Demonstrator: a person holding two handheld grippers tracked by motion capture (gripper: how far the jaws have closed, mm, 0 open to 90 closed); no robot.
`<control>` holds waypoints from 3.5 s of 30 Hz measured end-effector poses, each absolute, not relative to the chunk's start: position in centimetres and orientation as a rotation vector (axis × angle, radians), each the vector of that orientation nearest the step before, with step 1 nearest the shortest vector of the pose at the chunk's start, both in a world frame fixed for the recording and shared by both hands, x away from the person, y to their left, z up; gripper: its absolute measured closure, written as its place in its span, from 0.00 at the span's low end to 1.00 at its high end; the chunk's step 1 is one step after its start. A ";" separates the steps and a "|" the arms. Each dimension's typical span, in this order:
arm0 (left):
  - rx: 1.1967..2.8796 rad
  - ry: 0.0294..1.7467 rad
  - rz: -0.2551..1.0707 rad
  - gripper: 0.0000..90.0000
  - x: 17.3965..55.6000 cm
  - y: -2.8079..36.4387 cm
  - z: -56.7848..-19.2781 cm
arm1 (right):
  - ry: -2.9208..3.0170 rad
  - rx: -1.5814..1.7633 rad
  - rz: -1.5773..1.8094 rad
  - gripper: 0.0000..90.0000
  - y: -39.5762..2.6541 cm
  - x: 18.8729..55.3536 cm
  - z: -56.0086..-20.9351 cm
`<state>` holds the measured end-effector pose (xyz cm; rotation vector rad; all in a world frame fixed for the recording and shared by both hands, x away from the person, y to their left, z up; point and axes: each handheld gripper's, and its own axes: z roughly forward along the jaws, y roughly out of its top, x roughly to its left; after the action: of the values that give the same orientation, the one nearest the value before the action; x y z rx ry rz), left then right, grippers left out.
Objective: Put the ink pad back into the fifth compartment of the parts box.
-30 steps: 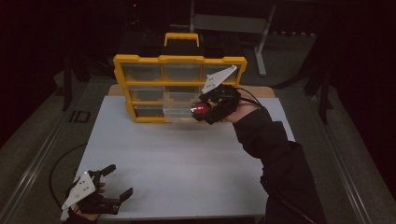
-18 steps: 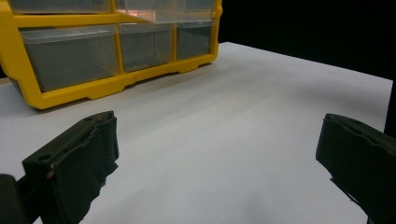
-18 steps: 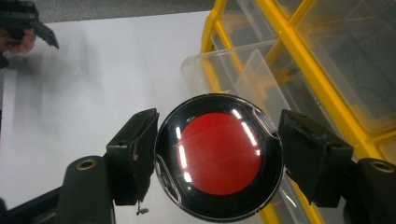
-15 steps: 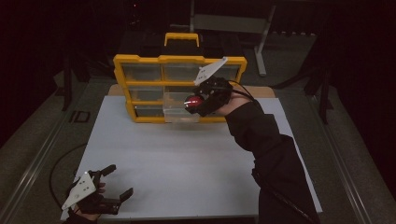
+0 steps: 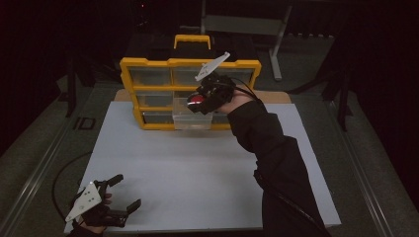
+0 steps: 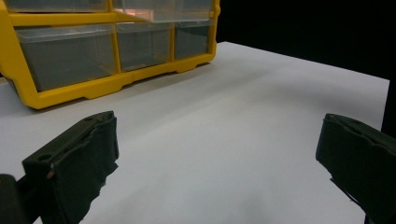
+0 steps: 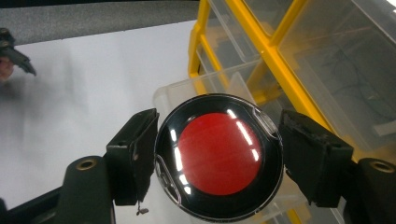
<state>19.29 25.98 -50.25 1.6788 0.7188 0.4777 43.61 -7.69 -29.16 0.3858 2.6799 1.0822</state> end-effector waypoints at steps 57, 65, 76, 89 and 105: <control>1.683 0.719 0.463 0.00 19.4 26.0 -50.4 | 2.720 0.572 1.134 0.08 -6.8 45.3 -32.4; 1.684 0.720 0.463 0.00 19.4 25.9 -50.4 | 2.705 0.566 1.165 0.08 -7.6 44.5 -32.4; 1.686 0.718 0.465 0.00 19.4 25.8 -50.3 | 2.694 0.550 1.169 0.08 -8.9 43.2 -32.3; 1.688 0.715 0.464 0.00 19.5 25.7 -50.3 | 2.652 0.572 1.165 0.09 -11.7 41.7 -31.7; 1.693 0.715 0.465 0.00 19.6 25.7 -50.4 | 2.634 0.610 1.167 0.09 -15.2 40.2 -32.4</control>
<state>19.57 25.65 -50.38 1.6930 0.7147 0.4652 40.20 -15.21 -32.36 0.6097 2.6340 1.1667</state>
